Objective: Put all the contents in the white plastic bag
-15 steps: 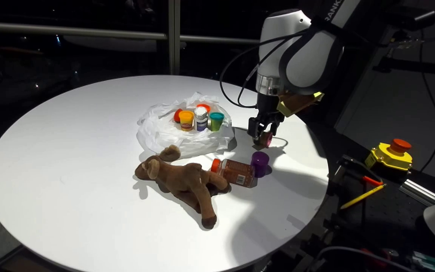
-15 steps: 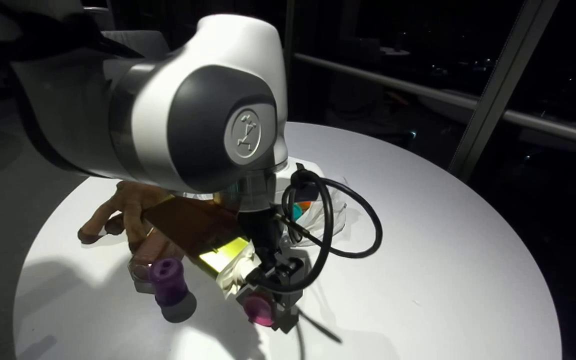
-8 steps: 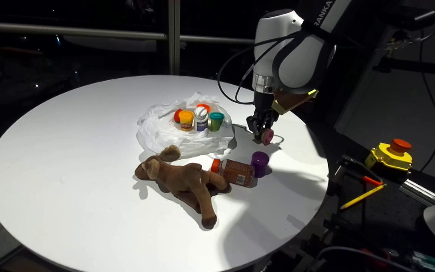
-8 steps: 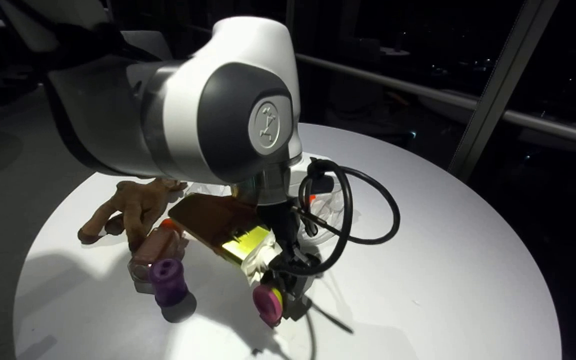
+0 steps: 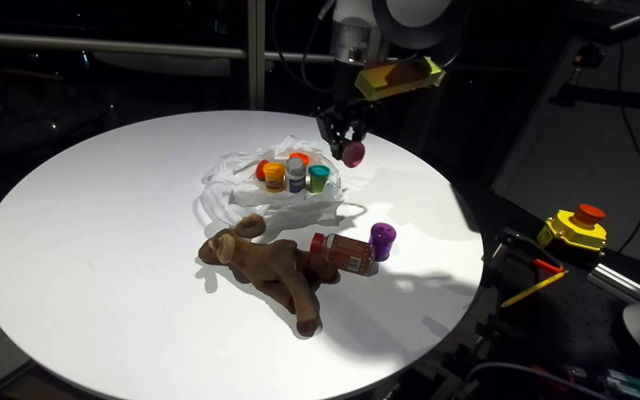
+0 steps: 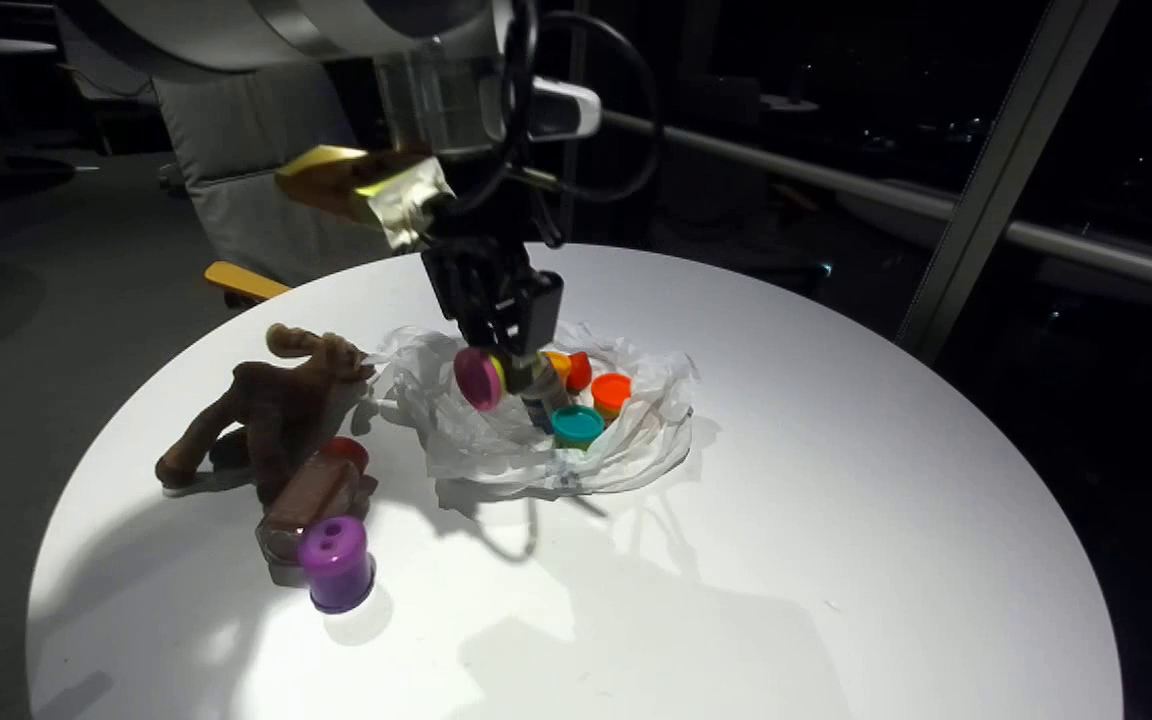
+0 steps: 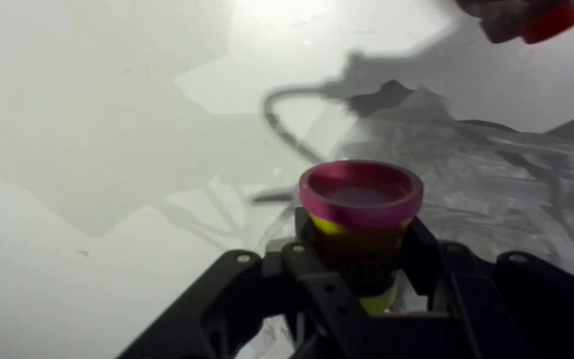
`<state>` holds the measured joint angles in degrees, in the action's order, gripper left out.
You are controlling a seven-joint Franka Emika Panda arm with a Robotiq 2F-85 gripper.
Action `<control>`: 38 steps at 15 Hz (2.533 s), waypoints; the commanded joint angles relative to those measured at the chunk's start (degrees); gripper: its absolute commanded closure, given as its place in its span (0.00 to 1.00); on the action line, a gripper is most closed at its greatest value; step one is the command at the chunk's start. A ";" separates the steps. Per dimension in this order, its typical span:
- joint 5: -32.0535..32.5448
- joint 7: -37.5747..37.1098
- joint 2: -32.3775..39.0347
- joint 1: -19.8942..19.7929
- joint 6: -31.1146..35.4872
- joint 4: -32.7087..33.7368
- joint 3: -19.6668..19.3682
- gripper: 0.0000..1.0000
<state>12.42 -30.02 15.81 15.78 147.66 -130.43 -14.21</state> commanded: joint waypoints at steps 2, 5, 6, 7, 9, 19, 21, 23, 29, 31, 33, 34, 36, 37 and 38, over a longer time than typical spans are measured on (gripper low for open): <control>-2.64 -4.69 5.09 -0.87 -0.07 9.51 8.21 0.80; -1.24 -9.30 13.22 0.25 3.40 16.77 8.77 0.80; -1.79 -9.95 15.64 0.45 3.93 18.94 8.72 0.80; -2.03 -10.68 18.31 0.82 4.54 21.48 8.20 0.80; -3.01 -11.18 22.57 1.03 4.98 25.58 7.85 0.80; -3.94 -10.86 23.32 2.40 4.61 27.89 5.38 0.01; -3.12 -10.55 17.60 3.13 4.28 21.78 4.87 0.00; -2.37 -9.99 12.07 3.62 3.23 15.83 4.73 0.00; -0.92 -13.28 -3.45 1.37 1.05 -2.93 5.76 0.00; -1.47 -15.60 -7.83 -0.40 2.32 -9.50 6.19 0.00; -3.53 -17.29 -9.76 -2.86 2.65 -13.20 7.25 0.00; -5.20 -17.91 -9.98 -4.13 3.07 -14.38 7.82 0.00; -9.67 -17.32 -9.70 -6.42 4.69 -16.36 9.19 0.00; -12.00 -16.82 -9.06 -7.25 5.91 -17.00 9.85 0.00; -14.25 -16.68 -8.28 -7.80 6.74 -17.46 10.56 0.00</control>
<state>3.67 -46.50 7.91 10.63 151.03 -145.17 -6.42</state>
